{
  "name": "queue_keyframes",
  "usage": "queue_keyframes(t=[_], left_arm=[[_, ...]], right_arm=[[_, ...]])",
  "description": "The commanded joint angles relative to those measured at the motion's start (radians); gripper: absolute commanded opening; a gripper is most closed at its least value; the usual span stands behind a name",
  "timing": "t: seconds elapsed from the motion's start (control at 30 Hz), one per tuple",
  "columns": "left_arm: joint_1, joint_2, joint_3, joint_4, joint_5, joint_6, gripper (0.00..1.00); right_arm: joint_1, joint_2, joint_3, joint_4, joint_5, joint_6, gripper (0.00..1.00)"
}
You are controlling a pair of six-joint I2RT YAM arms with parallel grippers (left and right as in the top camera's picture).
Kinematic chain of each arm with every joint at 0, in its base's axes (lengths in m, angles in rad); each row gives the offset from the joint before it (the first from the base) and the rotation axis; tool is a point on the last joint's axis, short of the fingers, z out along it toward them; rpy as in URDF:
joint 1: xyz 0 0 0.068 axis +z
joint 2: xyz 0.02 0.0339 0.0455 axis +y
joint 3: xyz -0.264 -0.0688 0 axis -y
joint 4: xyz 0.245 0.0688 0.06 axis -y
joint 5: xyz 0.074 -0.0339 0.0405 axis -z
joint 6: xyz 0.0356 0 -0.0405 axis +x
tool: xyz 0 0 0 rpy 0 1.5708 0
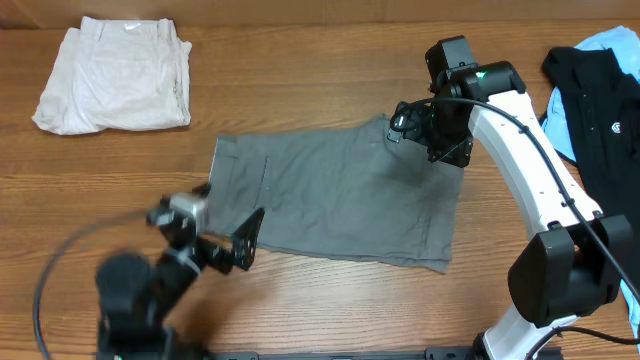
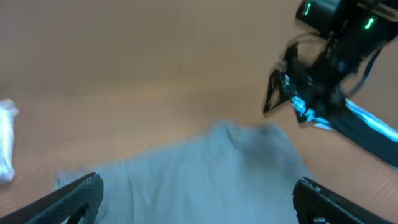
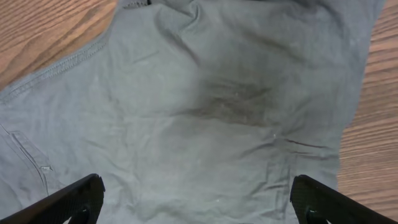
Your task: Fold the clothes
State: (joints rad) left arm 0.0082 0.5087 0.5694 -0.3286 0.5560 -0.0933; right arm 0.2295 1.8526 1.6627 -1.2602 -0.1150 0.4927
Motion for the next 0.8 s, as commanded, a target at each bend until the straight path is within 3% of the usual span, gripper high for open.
queue_keyframes(t=[0.0, 0.13, 0.23, 0.33, 0.43, 0.53, 0.57, 0.6, 0.63, 0.67, 0.7, 0.77], left_arm=[[0.003, 0.37, 0.289, -0.208, 0.124, 0.131, 1.0], [0.004, 0.691, 0.518, -0.34, 0.151, 0.102, 1.0], [0.004, 0.866, 0.584, -0.375, 0.214, -0.047, 1.0], [-0.011, 1.009, 0.603, -0.365, 0.301, 0.01, 1.0], [-0.05, 1.095, 0.603, -0.385, 0.184, 0.002, 1.0], [-0.096, 1.148, 0.603, -0.404, -0.037, -0.061, 1.0], [-0.108, 1.156, 0.603, -0.404, -0.083, -0.064, 0.95], [-0.123, 1.163, 0.603, -0.404, -0.136, -0.064, 0.69], [-0.134, 1.165, 0.604, -0.404, -0.168, -0.064, 0.34], [-0.151, 1.166, 0.604, -0.404, -0.21, -0.066, 0.14], [-0.164, 1.166, 0.604, -0.402, -0.246, -0.069, 0.04], [-0.186, 1.166, 0.604, -0.399, -0.318, -0.074, 0.04]], right_arm=[[-0.001, -0.022, -0.002, 0.002, 0.011, -0.007, 1.0], [-0.001, -0.022, -0.002, 0.003, 0.011, -0.007, 1.0], [-0.001, -0.022, -0.002, 0.014, 0.011, -0.007, 1.0], [-0.001, -0.022, -0.002, 0.018, 0.021, -0.007, 1.0], [-0.001, -0.022, -0.002, 0.013, 0.066, -0.007, 1.0], [-0.001, -0.022, -0.009, 0.005, 0.089, -0.007, 1.0], [-0.001, -0.022, -0.015, 0.006, 0.089, -0.007, 1.0], [-0.001, -0.022, -0.022, 0.007, 0.089, -0.007, 1.0], [-0.001, -0.022, -0.027, 0.008, 0.089, -0.007, 0.99], [-0.001, -0.022, -0.035, 0.01, 0.089, -0.007, 0.95], [-0.001, -0.022, -0.043, 0.011, 0.09, -0.007, 0.85], [-0.001, -0.022, -0.063, 0.013, 0.1, -0.006, 0.47]])
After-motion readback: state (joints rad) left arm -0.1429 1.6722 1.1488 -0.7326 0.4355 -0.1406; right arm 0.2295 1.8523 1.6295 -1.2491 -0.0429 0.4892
